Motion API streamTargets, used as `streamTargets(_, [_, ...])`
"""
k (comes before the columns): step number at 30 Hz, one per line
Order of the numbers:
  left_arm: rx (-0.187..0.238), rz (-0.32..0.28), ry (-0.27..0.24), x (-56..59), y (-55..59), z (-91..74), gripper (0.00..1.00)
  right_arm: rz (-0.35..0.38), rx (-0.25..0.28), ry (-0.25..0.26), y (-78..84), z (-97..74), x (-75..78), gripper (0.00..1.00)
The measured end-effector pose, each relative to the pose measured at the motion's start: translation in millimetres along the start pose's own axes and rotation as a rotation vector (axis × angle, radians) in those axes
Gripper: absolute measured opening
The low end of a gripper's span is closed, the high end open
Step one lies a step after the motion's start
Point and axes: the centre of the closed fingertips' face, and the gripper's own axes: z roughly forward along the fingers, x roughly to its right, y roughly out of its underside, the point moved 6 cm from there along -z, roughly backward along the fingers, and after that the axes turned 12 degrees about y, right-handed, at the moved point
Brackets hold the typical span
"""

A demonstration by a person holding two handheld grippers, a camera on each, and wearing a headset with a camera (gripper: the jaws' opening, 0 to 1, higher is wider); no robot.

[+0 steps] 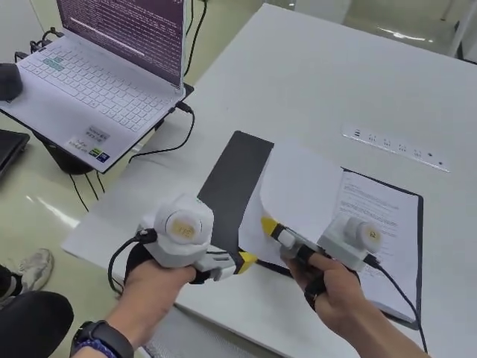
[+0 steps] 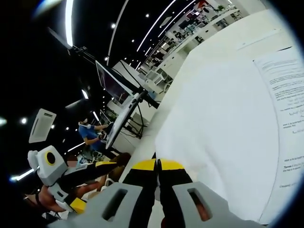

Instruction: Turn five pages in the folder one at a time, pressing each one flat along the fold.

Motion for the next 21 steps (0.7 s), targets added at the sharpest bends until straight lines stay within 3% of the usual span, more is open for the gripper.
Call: streamTargets(21, [-0.008,-0.027,-0.006,-5.5,6.0,1.0,0.71,0.061,-0.062,0.058,20.7,30.0,16.8,0.0])
